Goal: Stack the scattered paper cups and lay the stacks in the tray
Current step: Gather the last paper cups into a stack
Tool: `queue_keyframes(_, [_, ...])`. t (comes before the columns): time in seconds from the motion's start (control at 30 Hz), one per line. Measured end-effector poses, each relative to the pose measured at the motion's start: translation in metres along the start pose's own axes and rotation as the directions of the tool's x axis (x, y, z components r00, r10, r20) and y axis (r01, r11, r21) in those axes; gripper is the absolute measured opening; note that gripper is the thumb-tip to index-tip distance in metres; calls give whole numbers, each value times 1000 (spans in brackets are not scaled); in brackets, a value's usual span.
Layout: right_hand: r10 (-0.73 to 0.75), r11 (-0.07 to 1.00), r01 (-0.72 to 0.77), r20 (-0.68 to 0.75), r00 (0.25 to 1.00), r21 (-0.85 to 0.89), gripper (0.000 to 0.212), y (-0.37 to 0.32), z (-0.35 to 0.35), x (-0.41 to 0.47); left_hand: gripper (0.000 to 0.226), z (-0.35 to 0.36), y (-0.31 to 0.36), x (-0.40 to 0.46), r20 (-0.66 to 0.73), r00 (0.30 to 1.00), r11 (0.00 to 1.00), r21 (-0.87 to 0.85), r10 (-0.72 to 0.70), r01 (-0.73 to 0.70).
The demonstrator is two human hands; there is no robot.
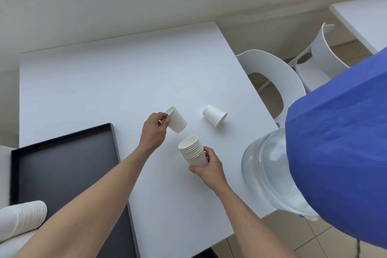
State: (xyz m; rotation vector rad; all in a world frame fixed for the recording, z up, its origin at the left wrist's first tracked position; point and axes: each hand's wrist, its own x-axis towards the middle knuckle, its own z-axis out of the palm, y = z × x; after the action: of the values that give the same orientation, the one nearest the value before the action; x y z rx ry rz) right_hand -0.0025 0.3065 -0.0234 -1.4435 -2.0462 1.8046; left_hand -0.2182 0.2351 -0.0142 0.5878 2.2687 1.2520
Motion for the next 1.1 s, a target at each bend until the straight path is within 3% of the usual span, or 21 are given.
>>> queue_keyframes(0.07, [-4,1000,4,-9,1000,-3,62,-2,0,4,13,-3,7,-7,8,997,995,-67,77,-76])
queue_keyframes(0.17, [-17,1000,17,-8,1000,-6,62,-7,1,9,17,-5,15,-17,126,982,988,-84,142,-132])
queue_keyframes(0.33, [-41,999,41,-3,999,28,58,-17,8,11,17,-1,11,-30,337,928,985,11,160,-174])
queue_keyframes(0.43, [-42,997,42,-10,999,58,58,-22,11,11,23,2,7,-42,307,933,977,45,186,-210])
queue_keyframes(0.53, [-38,993,38,-1,999,109,58,-25,14,12,43,4,3,-59,269,956,993,-4,118,-122])
queue_keyframes(0.63, [-64,984,56,44,997,172,57,-29,19,12,78,9,4,-75,256,967,983,-172,-18,64])
queue_keyframes(0.73, [-107,979,85,113,988,183,59,-33,26,10,97,14,5,-85,218,971,925,-339,-99,170])
queue_keyframes(0.93, [-139,977,82,295,945,199,62,-26,15,17,94,13,-3,-91,117,988,936,-327,-97,131])
queue_keyframes(1.0, [-83,956,17,214,973,294,55,-26,10,26,92,9,-7,-93,95,991,941,-317,-93,119])
queue_keyframes(1.1, [131,887,-84,-72,989,455,45,-32,0,48,93,3,-12,-96,74,992,946,-302,-101,119])
